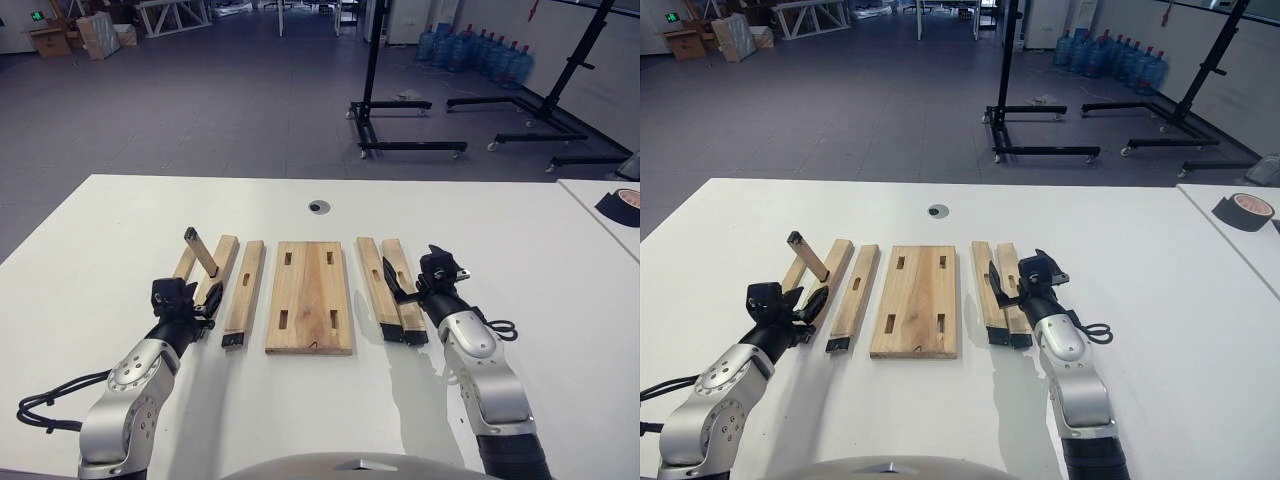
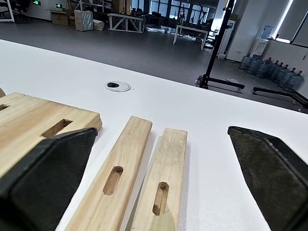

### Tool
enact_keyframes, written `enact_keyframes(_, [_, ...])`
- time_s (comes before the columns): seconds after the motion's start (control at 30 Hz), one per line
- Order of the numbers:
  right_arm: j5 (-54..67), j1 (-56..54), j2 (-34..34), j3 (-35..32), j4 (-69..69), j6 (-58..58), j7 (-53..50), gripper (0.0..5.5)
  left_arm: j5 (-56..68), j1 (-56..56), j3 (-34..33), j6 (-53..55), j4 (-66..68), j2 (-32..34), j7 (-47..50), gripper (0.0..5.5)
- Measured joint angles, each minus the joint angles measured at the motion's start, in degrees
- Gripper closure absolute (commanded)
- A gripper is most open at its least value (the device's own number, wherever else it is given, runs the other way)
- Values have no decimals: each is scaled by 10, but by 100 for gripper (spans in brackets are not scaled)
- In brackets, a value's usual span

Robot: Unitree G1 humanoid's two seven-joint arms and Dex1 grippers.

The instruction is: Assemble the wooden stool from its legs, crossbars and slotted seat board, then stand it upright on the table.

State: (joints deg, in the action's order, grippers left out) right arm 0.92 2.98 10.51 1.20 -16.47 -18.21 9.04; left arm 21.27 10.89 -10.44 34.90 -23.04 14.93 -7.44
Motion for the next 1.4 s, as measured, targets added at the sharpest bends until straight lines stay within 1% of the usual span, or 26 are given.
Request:
enact_keyframes(0.1, [-10,0,1,8,1,1,-1,50,-17,-21,0,23,21,11,11,181])
enact_keyframes(0.17, [-13,0,1,11,1,3,-1,50,-26,-28,2,38,34,20,12,181])
enact_keyframes(0.3, [-18,0,1,14,3,8,0,50,-44,-32,27,47,57,25,1,181])
enact_keyframes(0.43, [-20,0,1,22,3,9,2,50,-47,-39,29,49,73,22,-5,181])
enact_keyframes(0.63, [-19,0,1,22,3,9,11,50,-47,-45,9,53,94,23,-11,271])
enact_keyframes(0.8, [-19,0,-1,22,3,8,11,50,-56,-49,6,50,101,23,-11,339])
enact_keyframes(1.03, [-19,0,-2,22,3,8,8,50,-60,-47,5,30,103,12,-15,345])
enact_keyframes(1.17, [-19,-6,-7,20,3,8,1,50,-51,-64,-18,-29,98,-1,-22,345])
enact_keyframes(1.23, [-13,-16,-13,14,3,8,-1,50,-31,-85,-36,-60,86,-1,-40,345])
enact_keyframes(1.3, [24,-34,-24,-7,0,-3,4,50,19,-105,-57,-72,75,4,-83,345])
enact_keyframes(1.37, [94,-58,-41,-32,-10,-36,24,50,89,-124,-73,-64,62,17,-144,345])
enact_keyframes(1.4, [156,-69,-49,-50,-19,-71,47,50,152,-126,-76,-36,51,26,-195,345])
